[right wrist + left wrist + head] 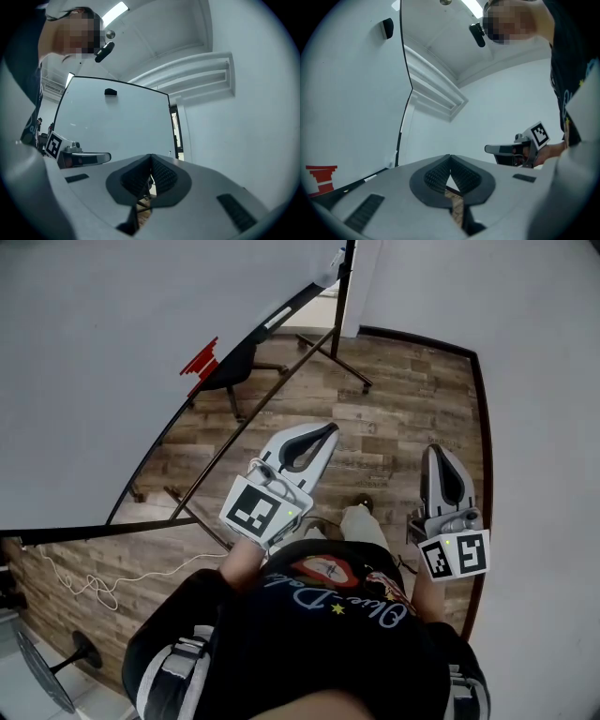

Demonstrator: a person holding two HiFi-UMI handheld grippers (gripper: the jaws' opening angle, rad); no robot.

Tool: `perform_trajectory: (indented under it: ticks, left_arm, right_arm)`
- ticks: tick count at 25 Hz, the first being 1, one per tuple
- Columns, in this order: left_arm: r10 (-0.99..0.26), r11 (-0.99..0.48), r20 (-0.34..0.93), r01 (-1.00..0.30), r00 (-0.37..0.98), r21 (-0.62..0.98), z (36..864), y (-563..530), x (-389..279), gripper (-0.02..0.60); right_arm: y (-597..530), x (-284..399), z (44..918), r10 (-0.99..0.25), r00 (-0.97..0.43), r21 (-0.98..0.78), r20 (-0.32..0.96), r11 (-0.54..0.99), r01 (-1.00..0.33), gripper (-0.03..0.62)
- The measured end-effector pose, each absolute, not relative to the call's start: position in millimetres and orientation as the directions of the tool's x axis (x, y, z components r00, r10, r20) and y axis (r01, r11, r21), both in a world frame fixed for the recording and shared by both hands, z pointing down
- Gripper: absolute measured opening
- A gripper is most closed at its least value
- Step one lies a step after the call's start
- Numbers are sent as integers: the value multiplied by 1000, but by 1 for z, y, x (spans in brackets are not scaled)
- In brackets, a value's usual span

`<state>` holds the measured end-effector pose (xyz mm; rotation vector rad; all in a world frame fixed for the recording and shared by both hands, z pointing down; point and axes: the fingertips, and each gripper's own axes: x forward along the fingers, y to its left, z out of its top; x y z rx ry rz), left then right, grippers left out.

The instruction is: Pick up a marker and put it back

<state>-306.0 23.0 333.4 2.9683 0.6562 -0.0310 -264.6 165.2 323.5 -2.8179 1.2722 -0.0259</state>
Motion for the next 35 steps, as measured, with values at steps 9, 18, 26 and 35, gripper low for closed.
perform_trajectory:
  ticks: [9,18,26,35]
  left_arm:
    - [389,-918,-35,390,921,65,331,20,-286,3]
    - [336,-941,-24,337,941,35,331,38,-224,3]
    - [283,-957,-22,284,959,57,337,59,-149,3]
    - [218,-975,-19,219,976,37,332,86,-66,3]
  right_arm:
    - [165,-232,328,-771,637,-61,-14,-635,-770,0]
    - [183,-151,323,-787,614,-73,-65,-610,-789,0]
    - [188,-79,334,-846,532,-73,-43,-528,-846,0]
    - [209,10,332,-882,468,-65,-51,-465,-883,0]
